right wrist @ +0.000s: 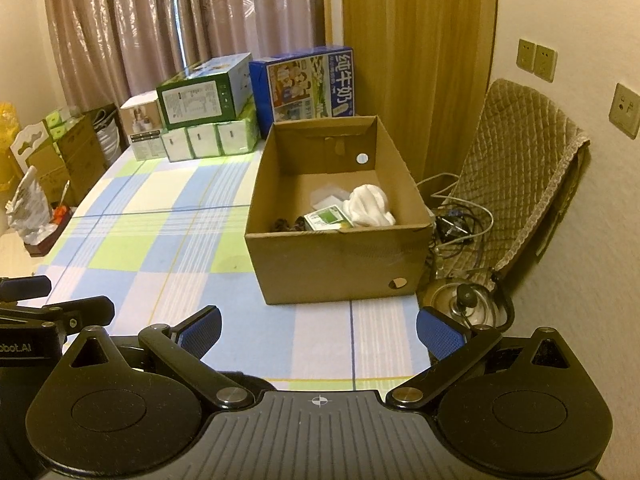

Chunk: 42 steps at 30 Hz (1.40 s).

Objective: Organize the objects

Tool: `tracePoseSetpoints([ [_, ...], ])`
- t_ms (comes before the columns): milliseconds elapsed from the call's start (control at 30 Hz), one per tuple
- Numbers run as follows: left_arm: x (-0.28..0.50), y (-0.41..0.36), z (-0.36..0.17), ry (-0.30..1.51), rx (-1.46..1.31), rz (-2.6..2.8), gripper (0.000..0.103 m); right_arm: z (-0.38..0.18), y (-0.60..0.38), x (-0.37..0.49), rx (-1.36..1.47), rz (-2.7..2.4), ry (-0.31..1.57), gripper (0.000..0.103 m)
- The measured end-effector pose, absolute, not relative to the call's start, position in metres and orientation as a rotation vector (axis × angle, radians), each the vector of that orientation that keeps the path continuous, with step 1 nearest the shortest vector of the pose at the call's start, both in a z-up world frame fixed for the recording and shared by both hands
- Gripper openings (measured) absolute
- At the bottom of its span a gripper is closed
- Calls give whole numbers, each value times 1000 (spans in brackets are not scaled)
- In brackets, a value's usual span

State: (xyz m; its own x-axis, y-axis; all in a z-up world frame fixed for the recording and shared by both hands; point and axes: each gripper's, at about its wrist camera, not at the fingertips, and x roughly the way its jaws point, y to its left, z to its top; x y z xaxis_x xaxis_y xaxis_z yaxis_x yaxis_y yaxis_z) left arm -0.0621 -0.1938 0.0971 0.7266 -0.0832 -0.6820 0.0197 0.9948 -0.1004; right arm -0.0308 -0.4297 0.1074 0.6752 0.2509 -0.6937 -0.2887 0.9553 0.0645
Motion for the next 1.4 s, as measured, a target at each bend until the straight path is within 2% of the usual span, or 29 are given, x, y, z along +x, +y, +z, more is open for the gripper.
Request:
tracePoseSetpoints([
  [1400, -63, -193, 101, 741, -102, -44, 102, 110, -429, -30, -57, 304, 768, 101],
])
